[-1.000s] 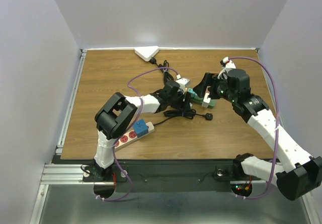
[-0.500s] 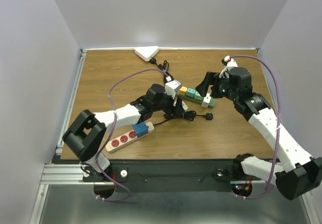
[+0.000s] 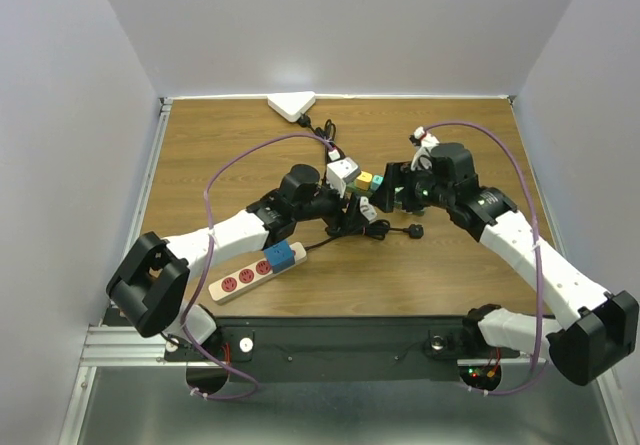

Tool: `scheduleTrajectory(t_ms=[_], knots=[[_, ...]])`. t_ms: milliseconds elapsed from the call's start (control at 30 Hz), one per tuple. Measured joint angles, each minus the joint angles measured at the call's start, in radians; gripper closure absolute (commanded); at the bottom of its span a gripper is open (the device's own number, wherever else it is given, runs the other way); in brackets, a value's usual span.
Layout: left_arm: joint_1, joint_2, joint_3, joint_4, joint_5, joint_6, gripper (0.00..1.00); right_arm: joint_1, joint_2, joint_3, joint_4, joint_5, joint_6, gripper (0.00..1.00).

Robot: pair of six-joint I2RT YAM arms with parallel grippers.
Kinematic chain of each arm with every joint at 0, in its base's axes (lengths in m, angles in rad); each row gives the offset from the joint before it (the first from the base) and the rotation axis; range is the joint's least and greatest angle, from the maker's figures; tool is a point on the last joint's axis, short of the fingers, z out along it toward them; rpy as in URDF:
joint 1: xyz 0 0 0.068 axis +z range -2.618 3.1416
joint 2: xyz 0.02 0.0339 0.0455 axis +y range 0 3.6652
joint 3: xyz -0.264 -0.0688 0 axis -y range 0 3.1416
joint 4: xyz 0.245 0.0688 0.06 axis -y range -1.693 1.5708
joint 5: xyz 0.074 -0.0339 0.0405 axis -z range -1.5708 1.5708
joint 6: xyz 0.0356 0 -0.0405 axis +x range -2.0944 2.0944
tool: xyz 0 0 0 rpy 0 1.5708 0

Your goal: Insert the plug

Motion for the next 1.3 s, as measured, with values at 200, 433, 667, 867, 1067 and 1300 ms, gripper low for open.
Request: scheduleTrajectory(t_ms=[200, 433, 667, 867, 1067, 1300], knots=[[-0.006, -0.003, 0.000, -0.032, 0.007, 0.012, 1.00, 0.064, 0.041, 0.000, 0.000, 0.019, -0.001, 0.13], [-0.018, -0.030, 0.000, -0.052, 0.009, 0.016, 1.00, 0.080, 0.084, -0.001, 0.005, 0.047, -0.005, 0.13], [-0.021, -0.047, 0.000, -0.078, 0.009, 0.022, 1.00, 0.130, 0.142, -0.001, 0.011, 0.080, -0.010, 0.13], [-0.023, -0.048, 0.000, -0.092, 0.003, 0.024, 1.00, 0.146, 0.147, -0.002, 0.011, 0.135, -0.011, 0.13], [-0.024, -0.058, 0.000, -0.104, -0.011, 0.029, 1.00, 0.146, 0.145, -0.002, 0.010, 0.195, -0.012, 0.13], [-0.026, -0.058, 0.000, -0.116, -0.018, 0.031, 1.00, 0.158, 0.133, -0.002, -0.016, 0.267, -0.016, 0.12]])
